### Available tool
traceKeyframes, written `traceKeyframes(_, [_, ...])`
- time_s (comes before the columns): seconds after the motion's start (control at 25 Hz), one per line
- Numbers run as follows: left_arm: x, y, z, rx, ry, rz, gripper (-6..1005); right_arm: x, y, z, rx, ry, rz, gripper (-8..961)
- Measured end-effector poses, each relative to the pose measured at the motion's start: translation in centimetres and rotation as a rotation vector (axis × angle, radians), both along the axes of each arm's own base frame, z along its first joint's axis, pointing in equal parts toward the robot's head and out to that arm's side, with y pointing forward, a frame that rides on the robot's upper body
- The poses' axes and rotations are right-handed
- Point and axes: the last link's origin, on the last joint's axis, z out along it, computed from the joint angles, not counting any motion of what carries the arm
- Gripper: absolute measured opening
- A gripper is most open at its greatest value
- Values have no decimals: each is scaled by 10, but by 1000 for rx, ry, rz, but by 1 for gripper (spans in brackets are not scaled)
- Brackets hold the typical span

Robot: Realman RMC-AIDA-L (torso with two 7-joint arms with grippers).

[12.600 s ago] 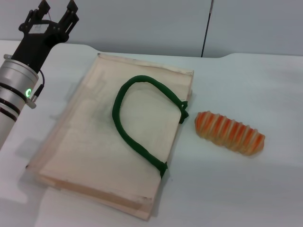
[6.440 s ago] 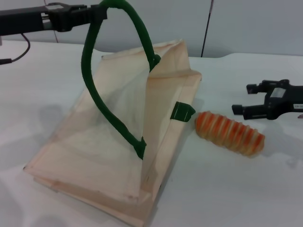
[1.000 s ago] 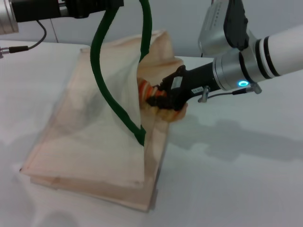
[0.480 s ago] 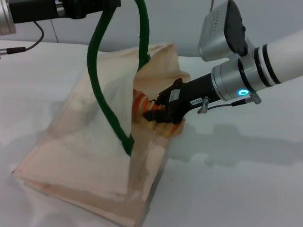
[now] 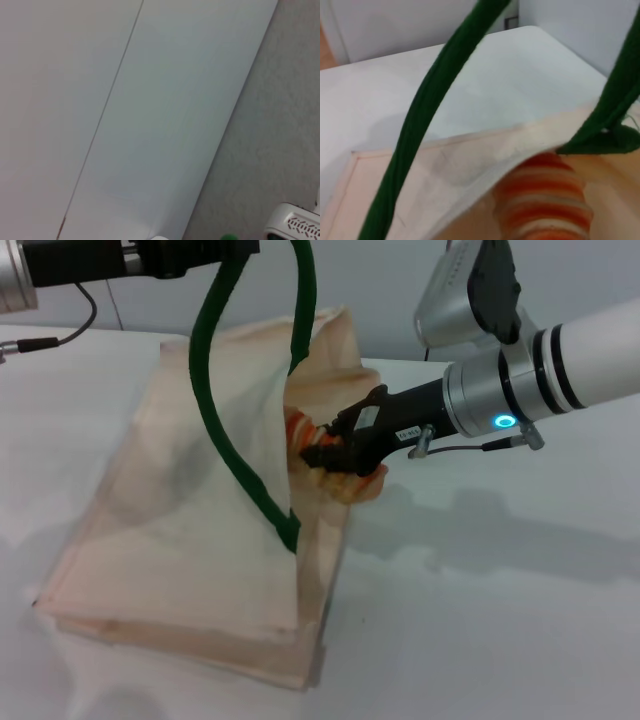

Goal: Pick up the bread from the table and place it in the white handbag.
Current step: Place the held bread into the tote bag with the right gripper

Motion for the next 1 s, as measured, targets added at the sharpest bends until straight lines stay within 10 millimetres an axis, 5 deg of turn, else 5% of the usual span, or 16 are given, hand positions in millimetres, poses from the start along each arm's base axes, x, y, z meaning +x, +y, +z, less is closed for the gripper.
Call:
traceKeyframes(0.76, [6,2,-2,-3,-4,-14,122,-2,11,-2,87,71,-118,265])
traceKeyframes(1.0, [6,2,-2,-4,-5,-15,121,-3,-1,-4,9,55,-51,259])
